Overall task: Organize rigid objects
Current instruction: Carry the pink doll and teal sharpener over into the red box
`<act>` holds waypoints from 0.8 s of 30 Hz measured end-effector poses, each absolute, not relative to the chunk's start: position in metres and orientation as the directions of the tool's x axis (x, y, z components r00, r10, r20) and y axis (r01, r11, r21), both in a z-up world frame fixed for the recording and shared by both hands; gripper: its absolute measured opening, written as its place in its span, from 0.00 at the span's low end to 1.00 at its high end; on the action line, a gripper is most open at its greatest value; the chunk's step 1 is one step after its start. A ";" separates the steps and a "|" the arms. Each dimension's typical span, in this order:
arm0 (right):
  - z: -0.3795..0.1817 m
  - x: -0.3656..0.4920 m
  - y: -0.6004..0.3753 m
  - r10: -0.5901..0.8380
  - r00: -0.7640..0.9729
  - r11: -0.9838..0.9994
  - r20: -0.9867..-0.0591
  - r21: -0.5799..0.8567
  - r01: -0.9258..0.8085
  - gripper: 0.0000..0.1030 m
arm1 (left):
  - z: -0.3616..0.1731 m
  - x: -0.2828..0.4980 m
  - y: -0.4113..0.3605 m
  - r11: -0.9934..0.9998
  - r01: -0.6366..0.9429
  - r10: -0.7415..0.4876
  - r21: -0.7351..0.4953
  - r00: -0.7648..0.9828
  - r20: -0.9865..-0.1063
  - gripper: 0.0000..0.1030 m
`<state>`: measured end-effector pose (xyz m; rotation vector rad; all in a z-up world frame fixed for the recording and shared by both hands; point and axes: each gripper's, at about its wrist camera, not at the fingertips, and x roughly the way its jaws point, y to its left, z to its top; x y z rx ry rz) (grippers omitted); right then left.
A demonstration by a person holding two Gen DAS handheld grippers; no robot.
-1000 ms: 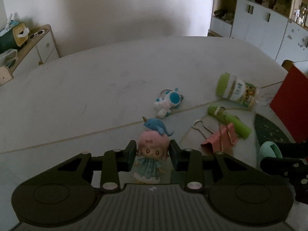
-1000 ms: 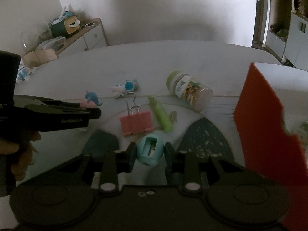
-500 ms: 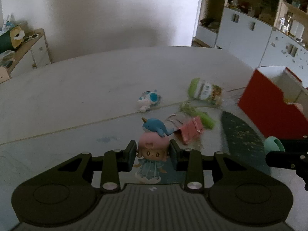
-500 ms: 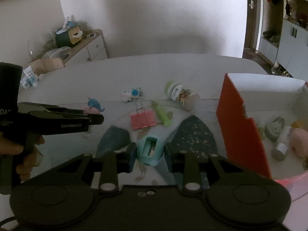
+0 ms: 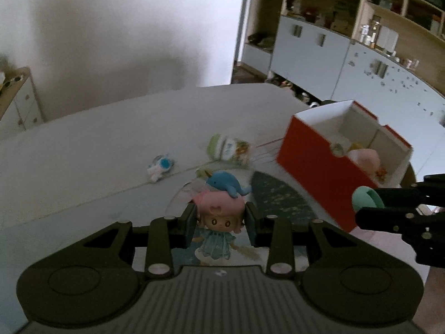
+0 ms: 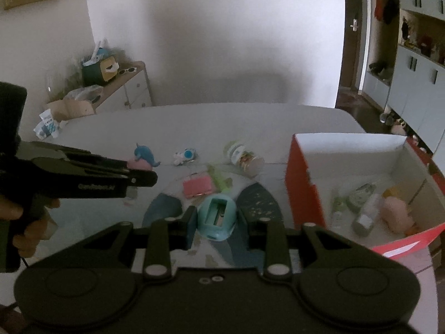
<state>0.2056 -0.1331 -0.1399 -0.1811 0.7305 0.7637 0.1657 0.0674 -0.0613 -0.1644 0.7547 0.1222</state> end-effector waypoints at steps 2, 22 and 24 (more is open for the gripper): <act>-0.138 0.208 -0.141 0.565 0.497 0.722 -0.659 0.102 -0.685 0.29 | -0.055 0.169 0.059 0.982 -0.157 0.042 -0.105 0.725 -0.687 0.34; -0.146 0.291 -0.249 0.544 0.526 0.758 -0.654 0.115 -0.642 0.29 | -0.029 0.262 -0.048 0.983 -0.118 -0.016 -0.141 0.707 -0.707 0.34; -0.150 0.300 -0.258 0.542 0.524 0.760 -0.658 0.116 -0.640 0.29 | -0.028 0.274 -0.059 0.984 -0.115 -0.015 -0.136 0.707 -0.707 0.34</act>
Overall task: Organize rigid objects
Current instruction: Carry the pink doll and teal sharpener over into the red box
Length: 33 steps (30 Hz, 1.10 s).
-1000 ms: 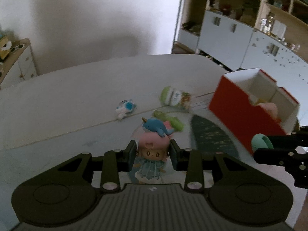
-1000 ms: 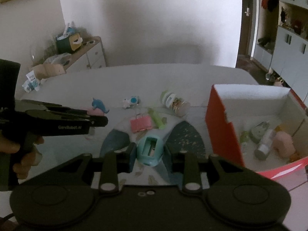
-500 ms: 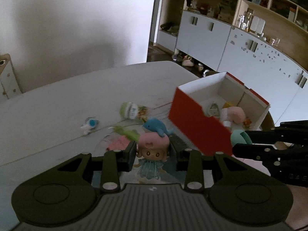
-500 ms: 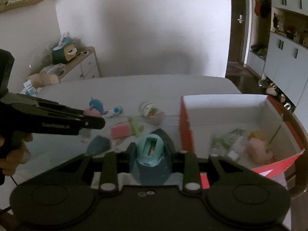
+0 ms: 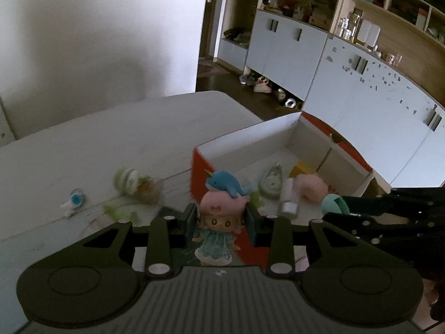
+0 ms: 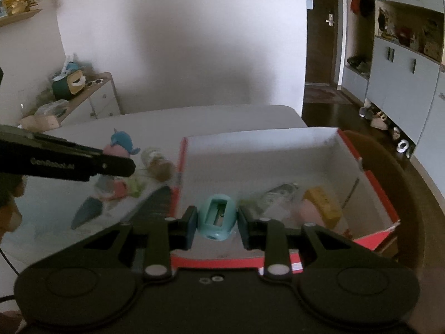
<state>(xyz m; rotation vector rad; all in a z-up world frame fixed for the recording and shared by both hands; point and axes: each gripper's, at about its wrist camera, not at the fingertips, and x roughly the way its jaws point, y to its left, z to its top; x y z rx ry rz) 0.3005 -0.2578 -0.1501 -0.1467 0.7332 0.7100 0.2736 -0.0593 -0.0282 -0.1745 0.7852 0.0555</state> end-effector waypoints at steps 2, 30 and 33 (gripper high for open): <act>-0.153 0.309 -0.265 0.542 0.519 0.759 -0.661 0.119 -0.640 0.29 | -0.028 0.286 -0.072 0.985 -0.110 -0.017 -0.132 0.704 -0.710 0.34; -0.208 0.387 -0.291 0.490 0.430 0.723 -0.759 0.077 -0.687 0.29 | -0.093 0.427 -0.146 0.984 -0.160 0.154 0.080 0.527 -0.836 0.34; -0.214 0.391 -0.286 0.490 0.401 0.700 -0.774 0.076 -0.710 0.29 | -0.105 0.438 -0.150 0.983 -0.158 0.164 0.098 0.491 -0.855 0.34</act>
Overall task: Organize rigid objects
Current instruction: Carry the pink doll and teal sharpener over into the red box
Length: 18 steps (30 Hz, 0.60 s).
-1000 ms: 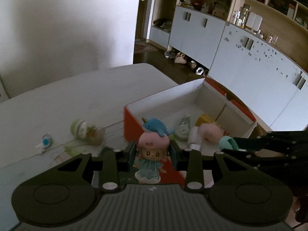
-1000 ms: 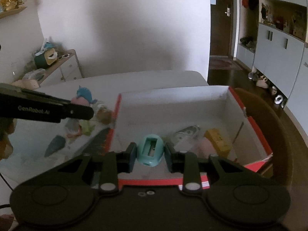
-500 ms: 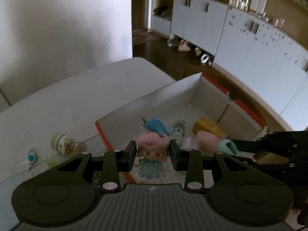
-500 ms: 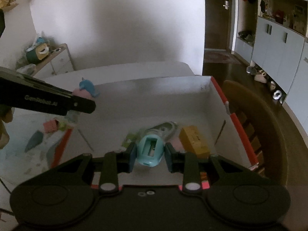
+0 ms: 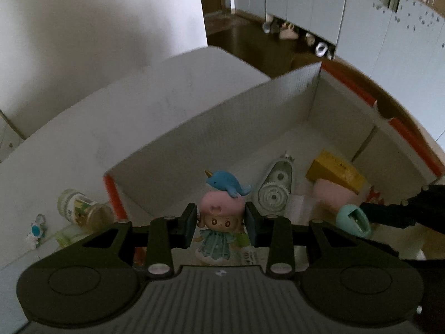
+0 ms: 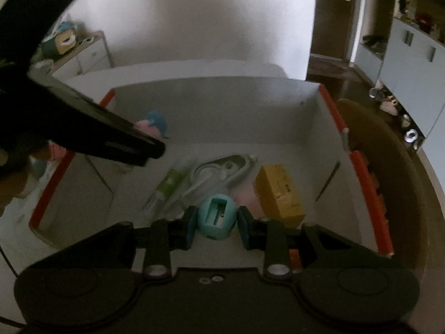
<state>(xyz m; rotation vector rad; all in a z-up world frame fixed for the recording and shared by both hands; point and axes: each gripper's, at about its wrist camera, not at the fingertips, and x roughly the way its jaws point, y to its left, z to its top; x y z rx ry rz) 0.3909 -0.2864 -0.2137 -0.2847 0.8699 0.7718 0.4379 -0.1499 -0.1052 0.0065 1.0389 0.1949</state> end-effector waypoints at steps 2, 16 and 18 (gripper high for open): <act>-0.216 0.392 -0.283 0.491 0.382 0.687 -0.783 0.078 -0.722 0.29 | -0.113 0.444 -0.152 0.982 -0.151 0.168 0.109 0.465 -0.869 0.34; -0.230 0.405 -0.277 0.461 0.326 0.675 -0.825 0.088 -0.732 0.29 | -0.143 0.466 -0.143 0.974 -0.206 0.158 0.090 0.341 -0.927 0.35; -0.231 0.406 -0.277 0.460 0.317 0.680 -0.829 0.100 -0.726 0.29 | -0.143 0.469 -0.143 0.975 -0.204 0.154 0.088 0.333 -0.930 0.35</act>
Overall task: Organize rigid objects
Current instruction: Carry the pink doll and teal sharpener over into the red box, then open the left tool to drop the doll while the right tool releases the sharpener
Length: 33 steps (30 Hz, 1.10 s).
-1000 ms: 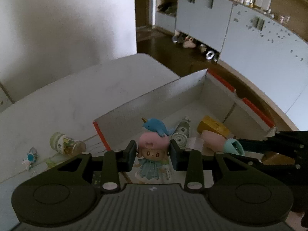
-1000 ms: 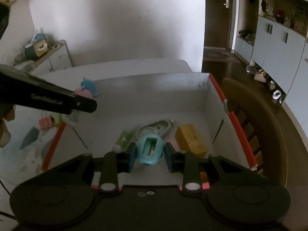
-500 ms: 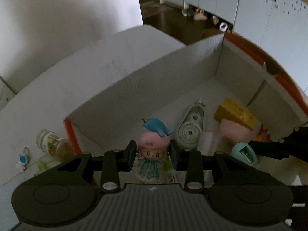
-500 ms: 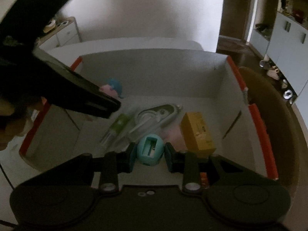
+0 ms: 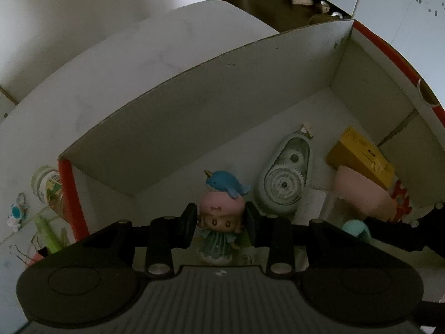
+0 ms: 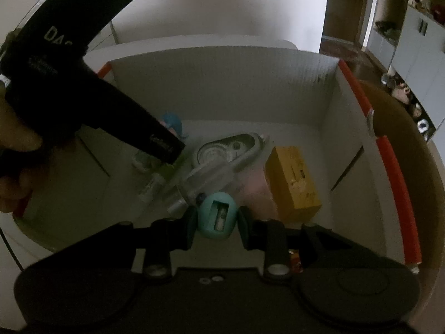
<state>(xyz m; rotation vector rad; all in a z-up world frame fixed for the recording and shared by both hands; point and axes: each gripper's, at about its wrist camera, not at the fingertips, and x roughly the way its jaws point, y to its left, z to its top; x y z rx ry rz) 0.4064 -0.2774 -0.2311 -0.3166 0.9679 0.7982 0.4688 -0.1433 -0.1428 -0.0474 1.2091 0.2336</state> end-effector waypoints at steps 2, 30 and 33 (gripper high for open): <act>-0.232 0.407 -0.277 0.454 0.314 0.683 -0.834 0.099 -0.723 0.29 | -0.142 0.471 -0.145 0.975 -0.201 0.157 0.093 0.329 -0.931 0.35; -0.209 0.392 -0.288 0.462 0.365 0.722 -0.808 0.104 -0.684 0.55 | -0.107 0.435 -0.158 0.982 -0.154 0.168 0.113 0.421 -0.891 0.50; -0.204 0.387 -0.288 0.468 0.373 0.724 -0.801 0.105 -0.682 0.58 | -0.102 0.426 -0.159 0.984 -0.149 0.158 0.100 0.449 -0.879 0.50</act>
